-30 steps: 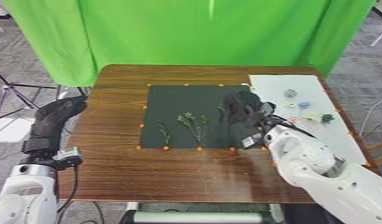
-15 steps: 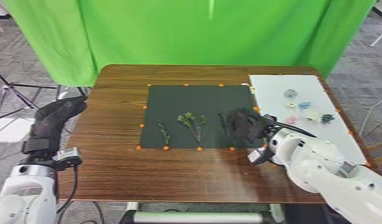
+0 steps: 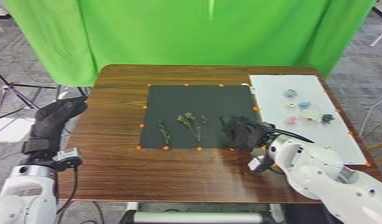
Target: Arrange flowers
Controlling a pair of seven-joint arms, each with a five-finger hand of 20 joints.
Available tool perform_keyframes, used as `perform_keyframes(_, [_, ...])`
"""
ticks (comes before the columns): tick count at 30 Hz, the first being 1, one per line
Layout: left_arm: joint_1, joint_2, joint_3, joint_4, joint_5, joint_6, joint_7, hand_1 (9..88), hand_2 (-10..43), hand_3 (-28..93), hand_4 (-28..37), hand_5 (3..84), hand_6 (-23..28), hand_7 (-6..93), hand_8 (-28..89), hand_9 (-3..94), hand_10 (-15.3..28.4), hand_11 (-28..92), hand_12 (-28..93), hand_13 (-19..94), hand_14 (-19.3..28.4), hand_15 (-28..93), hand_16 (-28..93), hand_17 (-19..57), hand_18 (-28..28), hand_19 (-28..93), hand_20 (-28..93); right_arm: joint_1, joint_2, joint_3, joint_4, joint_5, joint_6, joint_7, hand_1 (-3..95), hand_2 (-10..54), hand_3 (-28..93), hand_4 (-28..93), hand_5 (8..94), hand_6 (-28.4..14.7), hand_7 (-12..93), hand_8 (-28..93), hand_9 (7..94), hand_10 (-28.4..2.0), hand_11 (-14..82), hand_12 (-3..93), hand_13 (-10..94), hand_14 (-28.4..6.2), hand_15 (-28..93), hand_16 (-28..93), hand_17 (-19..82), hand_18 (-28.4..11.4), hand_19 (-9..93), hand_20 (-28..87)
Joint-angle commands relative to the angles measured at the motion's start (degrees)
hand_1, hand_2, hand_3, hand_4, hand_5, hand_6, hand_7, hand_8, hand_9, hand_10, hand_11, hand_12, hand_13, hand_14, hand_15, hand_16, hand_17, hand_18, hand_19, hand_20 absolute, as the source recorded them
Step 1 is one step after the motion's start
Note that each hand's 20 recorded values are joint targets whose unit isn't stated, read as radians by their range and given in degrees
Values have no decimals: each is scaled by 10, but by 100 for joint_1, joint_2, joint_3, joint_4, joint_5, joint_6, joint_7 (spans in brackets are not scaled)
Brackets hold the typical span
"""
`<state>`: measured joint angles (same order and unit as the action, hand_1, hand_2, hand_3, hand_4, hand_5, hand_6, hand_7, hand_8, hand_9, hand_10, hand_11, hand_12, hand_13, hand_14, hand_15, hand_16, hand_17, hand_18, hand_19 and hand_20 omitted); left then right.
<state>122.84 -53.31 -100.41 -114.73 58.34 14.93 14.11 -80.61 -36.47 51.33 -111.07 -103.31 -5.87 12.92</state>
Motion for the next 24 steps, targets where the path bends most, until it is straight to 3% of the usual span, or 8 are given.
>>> perform_keyframes(1, [47,-27,-19,-23,-41,-82,-13,322,-23,630,-156,476,36,215,-89,467,133,263,149,369,161,159,28,53,98,68,134,-71,-38,64,-53,95,-191,99,610,-95,587,-18,573,-29,599,183,845,-118,192,565,917,-4,544,365,686,-57,914,427])
perform_keyframes(9, [44,-26,-31,-16,-42,-107,-24,321,-25,631,-154,475,36,214,-89,467,134,262,149,370,161,158,28,53,99,68,134,-117,-52,123,-53,23,-309,45,587,-95,582,-20,562,-29,581,182,828,-124,175,554,905,-8,550,363,676,-65,917,429])
perform_keyframes(16, [92,-37,-59,-35,-33,-127,-32,322,-27,630,-155,475,36,215,-89,467,134,261,149,370,161,159,29,52,99,68,134,-138,-66,202,-72,-86,-511,53,556,-95,586,-25,545,-22,519,174,746,-132,122,526,878,-13,570,358,657,-73,927,425])
perform_keyframes(24, [22,-17,-23,1,-45,-154,-46,323,-28,629,-155,474,36,214,-89,467,134,261,150,371,162,158,29,52,99,68,134,-140,-66,301,-96,-210,-616,89,531,-95,592,-27,524,-17,485,172,642,-150,216,347,866,-14,584,342,644,-82,932,430])
